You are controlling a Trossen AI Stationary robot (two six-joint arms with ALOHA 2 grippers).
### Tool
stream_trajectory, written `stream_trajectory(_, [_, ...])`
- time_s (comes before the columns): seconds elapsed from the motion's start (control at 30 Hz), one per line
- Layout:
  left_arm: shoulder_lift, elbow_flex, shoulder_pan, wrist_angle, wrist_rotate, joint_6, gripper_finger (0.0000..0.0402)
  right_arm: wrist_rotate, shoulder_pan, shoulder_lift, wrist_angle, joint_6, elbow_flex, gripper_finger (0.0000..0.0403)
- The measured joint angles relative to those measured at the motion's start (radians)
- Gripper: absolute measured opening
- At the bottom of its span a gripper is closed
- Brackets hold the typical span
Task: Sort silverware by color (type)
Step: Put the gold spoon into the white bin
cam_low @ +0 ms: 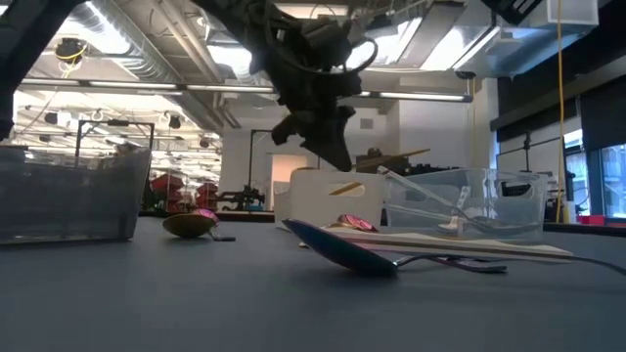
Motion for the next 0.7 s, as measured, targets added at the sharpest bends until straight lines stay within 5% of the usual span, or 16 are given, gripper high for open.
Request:
stream_trajectory(0.43, [0.007,0.001,0.06,-0.057,0.001,0.033,0.0012,0.213,0.159,0.0,0.005,-0.001,0.0,0.0134])
stream_trajectory(0.7, [0.009,0.0,0.094,-0.078,-0.002,0.019,0.0017,0.226,0.167,0.0,0.005,-0.001,0.0,0.0134])
